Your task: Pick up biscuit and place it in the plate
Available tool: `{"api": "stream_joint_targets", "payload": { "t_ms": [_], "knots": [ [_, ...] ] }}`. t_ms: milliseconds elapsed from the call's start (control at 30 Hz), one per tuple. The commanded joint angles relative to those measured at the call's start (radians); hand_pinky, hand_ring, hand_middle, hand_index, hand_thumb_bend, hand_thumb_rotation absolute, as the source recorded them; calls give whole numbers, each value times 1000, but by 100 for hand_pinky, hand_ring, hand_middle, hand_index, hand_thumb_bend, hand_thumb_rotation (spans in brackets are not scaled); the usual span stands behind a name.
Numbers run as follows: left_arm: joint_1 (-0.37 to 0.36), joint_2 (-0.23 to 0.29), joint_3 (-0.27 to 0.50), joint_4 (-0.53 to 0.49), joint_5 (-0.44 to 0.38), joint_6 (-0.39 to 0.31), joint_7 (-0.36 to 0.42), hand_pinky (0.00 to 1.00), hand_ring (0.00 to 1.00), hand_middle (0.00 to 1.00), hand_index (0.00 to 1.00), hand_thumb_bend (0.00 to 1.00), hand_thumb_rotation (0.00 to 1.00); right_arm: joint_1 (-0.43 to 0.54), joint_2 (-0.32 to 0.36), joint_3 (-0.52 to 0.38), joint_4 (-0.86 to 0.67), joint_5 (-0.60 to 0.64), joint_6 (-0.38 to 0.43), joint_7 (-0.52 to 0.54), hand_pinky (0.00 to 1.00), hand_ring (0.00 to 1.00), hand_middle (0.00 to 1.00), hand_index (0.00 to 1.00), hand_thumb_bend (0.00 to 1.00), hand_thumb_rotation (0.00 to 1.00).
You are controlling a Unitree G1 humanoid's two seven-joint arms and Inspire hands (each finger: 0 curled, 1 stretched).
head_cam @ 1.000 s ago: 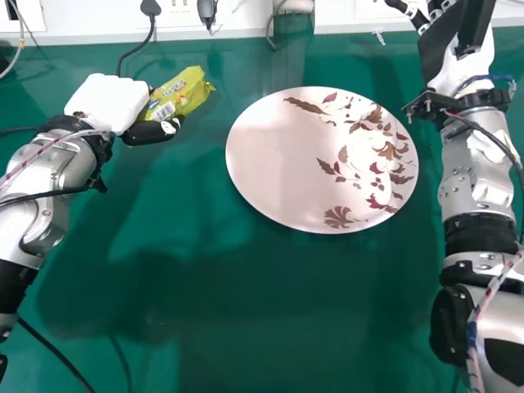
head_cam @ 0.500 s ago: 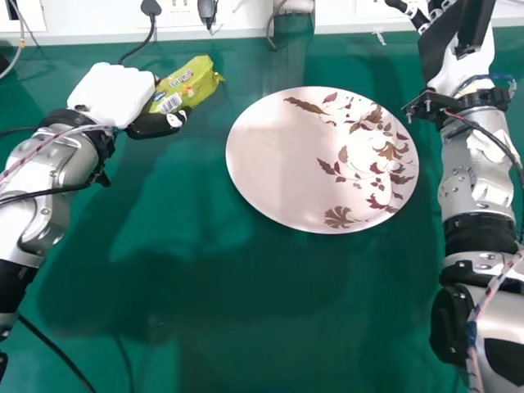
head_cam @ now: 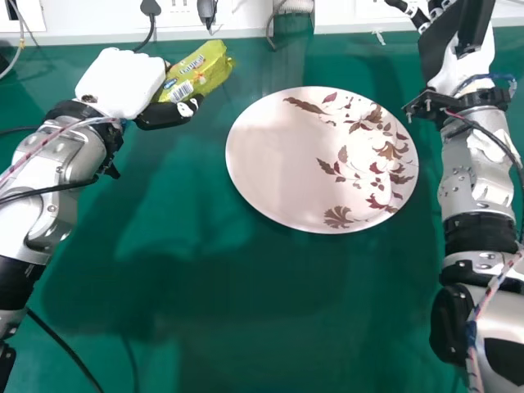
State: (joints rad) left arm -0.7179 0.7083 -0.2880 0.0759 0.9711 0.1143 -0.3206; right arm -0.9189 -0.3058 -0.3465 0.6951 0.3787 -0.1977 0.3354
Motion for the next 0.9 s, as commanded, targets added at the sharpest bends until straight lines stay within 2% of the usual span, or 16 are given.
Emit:
{"api": "stream_joint_targets", "payload": {
  "t_ms": [0, 267, 867],
  "knots": [
    [-16, -11, 12, -16, 7, -1, 25, 19, 39, 46, 51, 51, 0, -5, -1, -3, 6, 0, -11, 5, 58, 76, 77, 75, 89, 49],
    [-34, -33, 3, 2, 10, -23, 69, 19, 40, 47, 51, 51, 0, -4, -1, -2, 8, -7, -18, 0, 56, 74, 75, 74, 92, 55],
    [-69, -79, -3, 21, 12, -49, 105, 19, 40, 47, 51, 51, 0, -7, 1, -5, 14, 1, -21, 7, 53, 71, 73, 71, 91, 48]
  ]
}}
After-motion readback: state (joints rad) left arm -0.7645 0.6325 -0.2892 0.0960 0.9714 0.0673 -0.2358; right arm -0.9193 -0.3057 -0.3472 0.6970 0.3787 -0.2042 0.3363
